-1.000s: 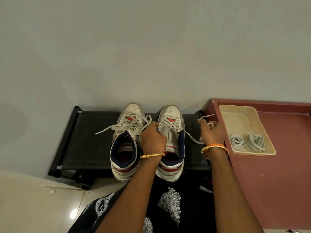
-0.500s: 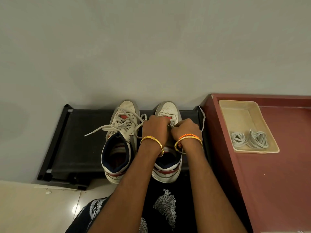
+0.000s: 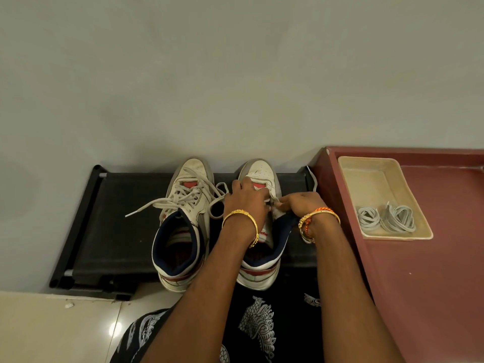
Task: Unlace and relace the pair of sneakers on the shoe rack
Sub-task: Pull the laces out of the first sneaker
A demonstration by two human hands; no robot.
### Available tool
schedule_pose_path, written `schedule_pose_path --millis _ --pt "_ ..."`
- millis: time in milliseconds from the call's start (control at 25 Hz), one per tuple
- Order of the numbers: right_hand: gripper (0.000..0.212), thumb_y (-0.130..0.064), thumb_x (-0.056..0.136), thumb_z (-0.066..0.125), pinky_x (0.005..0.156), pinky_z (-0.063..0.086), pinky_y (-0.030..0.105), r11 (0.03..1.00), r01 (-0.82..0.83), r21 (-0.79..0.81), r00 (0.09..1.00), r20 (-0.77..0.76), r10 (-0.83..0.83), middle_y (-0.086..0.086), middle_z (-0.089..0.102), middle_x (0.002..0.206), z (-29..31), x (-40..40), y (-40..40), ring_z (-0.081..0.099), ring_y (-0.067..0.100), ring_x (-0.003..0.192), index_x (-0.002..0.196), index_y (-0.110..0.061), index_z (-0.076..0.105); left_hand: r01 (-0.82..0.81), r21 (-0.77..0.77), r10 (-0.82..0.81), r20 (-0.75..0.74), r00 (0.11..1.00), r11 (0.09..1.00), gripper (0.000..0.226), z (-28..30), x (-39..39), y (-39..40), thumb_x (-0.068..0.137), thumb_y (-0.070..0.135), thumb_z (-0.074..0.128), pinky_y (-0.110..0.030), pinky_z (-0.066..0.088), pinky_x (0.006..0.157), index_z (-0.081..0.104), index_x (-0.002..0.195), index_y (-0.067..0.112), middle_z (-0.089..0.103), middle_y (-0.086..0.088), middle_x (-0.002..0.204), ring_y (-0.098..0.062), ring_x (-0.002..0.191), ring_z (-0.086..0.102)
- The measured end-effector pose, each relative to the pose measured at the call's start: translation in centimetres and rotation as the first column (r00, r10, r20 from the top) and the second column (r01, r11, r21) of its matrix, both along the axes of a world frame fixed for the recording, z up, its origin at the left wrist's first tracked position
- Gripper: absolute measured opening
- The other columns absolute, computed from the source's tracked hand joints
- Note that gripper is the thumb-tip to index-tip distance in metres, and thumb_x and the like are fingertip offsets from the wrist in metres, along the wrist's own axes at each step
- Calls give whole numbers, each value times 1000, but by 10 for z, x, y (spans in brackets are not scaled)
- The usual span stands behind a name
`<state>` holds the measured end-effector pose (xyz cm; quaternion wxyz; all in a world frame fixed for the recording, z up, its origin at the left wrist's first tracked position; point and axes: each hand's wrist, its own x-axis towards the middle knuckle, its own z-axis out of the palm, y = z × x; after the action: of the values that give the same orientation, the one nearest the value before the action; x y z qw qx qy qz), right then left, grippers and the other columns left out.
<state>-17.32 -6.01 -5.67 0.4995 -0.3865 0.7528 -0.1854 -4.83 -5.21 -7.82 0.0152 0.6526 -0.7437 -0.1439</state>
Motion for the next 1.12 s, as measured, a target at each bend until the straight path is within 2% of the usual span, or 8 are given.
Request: schedule_pose_path --millis 200,320,440,520,640,840,960,1120 --pt "21 -5 85 64 82 50 32 998 62 0 998 16 -62 11 67 106 -5 0 -1 59 22 89 105 -2 69 -238 -47 201 -395 897 970 21 2 6 -2 96 26 46 -31 39 73 59 103 11 50 -8 111 -24 95 50" --pt "21 -4 85 63 96 49 41 996 90 13 995 43 -90 15 65 109 -6 1 -2 60 26 98 106 1 67 -504 410 591 -758 275 761 21 -1 24 -14 96 13 43 -31 47 74 50 77 8 56 -5 84 -22 83 56" --pt "22 -3 84 64 97 48 45 996 87 10 995 45 -87 16 65 109 -6 2 -2 60 29 102 105 3 67 -337 746 696 -661 -280 574 24 -3 33 -22 94 3 40 -25 48 64 46 71 8 52 -9 74 -21 68 54" --pt "21 -2 84 64 94 50 45 996 91 24 995 42 -92 15 66 105 -5 2 -1 61 28 98 104 3 67 -381 695 723 -685 -94 609 17 1 27 -20 87 14 53 -28 45 59 53 76 2 57 -13 75 -23 67 54" --pt "15 0 83 63 62 53 37 994 104 46 991 76 -107 11 63 86 -1 2 1 59 23 76 97 3 66 -413 411 578 -660 479 812 51 4 13 -13 78 27 67 -37 46 63 50 111 -7 61 -21 100 -29 84 59" --pt "8 -1 83 61 56 48 31 998 68 18 996 48 -68 9 57 73 0 3 0 53 19 66 88 3 66 -195 55 201 -376 905 979 46 8 6 -9 83 22 65 -39 49 83 38 119 20 60 -10 107 -30 104 54" --pt "10 -4 84 60 71 50 36 999 38 -10 999 0 -38 9 55 71 -7 2 -3 53 20 68 81 3 66 -63 15 64 -45 997 998 30 8 0 -11 89 30 58 -41 41 91 58 118 24 57 -6 121 -29 121 40" --pt "13 -5 84 60 78 52 40 999 31 -38 999 -5 -31 11 58 74 -11 0 -3 54 22 70 83 4 69 -122 21 123 -54 991 992 27 5 -4 -11 92 31 54 -42 38 95 65 116 26 50 -8 127 -30 121 37"
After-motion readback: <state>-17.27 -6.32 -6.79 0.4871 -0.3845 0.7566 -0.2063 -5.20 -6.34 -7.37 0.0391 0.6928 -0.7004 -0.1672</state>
